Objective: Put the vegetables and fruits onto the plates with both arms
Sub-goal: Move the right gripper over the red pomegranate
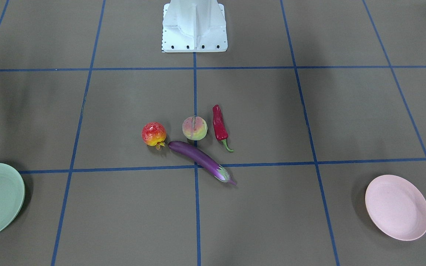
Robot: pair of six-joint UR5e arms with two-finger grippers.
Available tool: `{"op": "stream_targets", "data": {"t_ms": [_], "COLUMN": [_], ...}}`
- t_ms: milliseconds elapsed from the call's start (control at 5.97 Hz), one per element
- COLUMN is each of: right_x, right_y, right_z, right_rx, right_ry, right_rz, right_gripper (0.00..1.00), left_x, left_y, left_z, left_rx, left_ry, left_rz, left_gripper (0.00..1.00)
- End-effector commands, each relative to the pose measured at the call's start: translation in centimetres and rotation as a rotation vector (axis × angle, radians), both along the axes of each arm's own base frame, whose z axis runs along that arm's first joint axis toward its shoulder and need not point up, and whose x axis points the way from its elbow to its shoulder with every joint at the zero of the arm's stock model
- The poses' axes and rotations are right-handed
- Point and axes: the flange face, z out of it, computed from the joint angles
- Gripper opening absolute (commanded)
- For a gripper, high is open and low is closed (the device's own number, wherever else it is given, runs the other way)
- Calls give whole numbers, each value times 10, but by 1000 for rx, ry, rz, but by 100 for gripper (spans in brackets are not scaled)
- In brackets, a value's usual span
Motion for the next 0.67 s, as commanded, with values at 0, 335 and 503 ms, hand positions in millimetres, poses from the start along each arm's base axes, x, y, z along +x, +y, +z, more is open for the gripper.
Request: {"op": "stream_targets", "data": {"t_ms": [0, 335, 503], "right_x": [-98, -222, -264], "right_y": [-8, 14, 16], "right_z": [-82, -147, -180], "right_rx": [-80, -131, -180], "right_ry": [-102, -117, -63], "right_rz": [-9, 59, 70], "right_gripper": [99, 99, 98], "left_x": [0, 0, 0], "left_y": [1, 2, 2], "left_z": [3, 4, 6], "left_rx": [-7, -9, -13], "left_ry": [0, 0, -1], "left_rz": [0, 0, 0], "left_gripper": [100, 100, 100]}}
